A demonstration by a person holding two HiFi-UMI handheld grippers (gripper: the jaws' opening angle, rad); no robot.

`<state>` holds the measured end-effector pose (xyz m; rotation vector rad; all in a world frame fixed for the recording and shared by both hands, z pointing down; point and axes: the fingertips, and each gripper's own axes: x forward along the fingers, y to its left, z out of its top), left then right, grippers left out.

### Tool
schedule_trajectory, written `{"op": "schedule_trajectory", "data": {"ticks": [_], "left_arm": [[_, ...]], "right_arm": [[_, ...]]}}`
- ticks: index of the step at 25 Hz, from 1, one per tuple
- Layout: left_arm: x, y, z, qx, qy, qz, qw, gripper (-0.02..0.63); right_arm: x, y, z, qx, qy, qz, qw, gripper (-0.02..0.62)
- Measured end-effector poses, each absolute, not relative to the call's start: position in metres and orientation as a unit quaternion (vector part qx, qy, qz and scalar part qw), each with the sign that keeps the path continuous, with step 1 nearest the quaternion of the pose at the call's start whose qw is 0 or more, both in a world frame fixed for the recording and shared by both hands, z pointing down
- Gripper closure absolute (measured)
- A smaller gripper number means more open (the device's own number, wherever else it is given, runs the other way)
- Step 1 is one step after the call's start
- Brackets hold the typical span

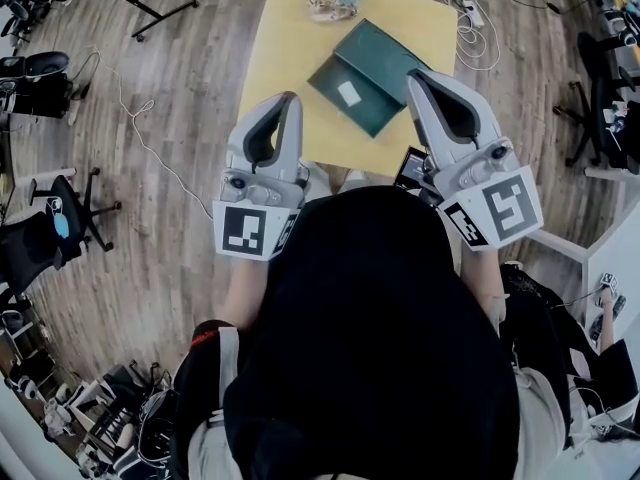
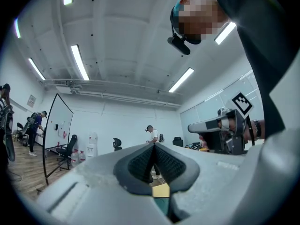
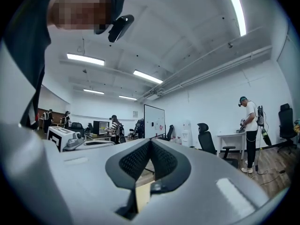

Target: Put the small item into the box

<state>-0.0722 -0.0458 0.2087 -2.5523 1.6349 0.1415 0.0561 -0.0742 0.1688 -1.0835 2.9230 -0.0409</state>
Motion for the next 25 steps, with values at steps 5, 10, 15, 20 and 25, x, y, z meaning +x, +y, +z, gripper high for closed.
{"op": "schedule_trajectory", "data": {"ticks": [5, 10, 15, 20, 25], "left_arm": [[-0.074, -0.047, 0.205, -0.835, 0.544, 0.044, 0.067, 0.604], [-0.08, -0.051, 0.205, -0.83, 0.551, 0.043, 0.067, 0.604], [-0.077, -0.055, 0.207, -0.83, 0.552, 0.036, 0.065, 0.604], [-0.068, -0.061, 0.209, -0.832, 0.55, 0.033, 0.065, 0.604], [-0.065, -0.062, 0.213, -0.834, 0.548, 0.028, 0.062, 0.604]], "right_arm": [[0.059, -0.077, 0.169, -0.346, 0.938, -0.003, 0.017, 0.594], [0.063, -0.083, 0.176, -0.351, 0.936, -0.008, 0.012, 0.594], [0.064, -0.087, 0.177, -0.349, 0.937, -0.01, 0.009, 0.594], [0.066, -0.092, 0.182, -0.348, 0.937, -0.013, 0.007, 0.594], [0.067, -0.093, 0.187, -0.346, 0.938, -0.015, 0.005, 0.594]]}}
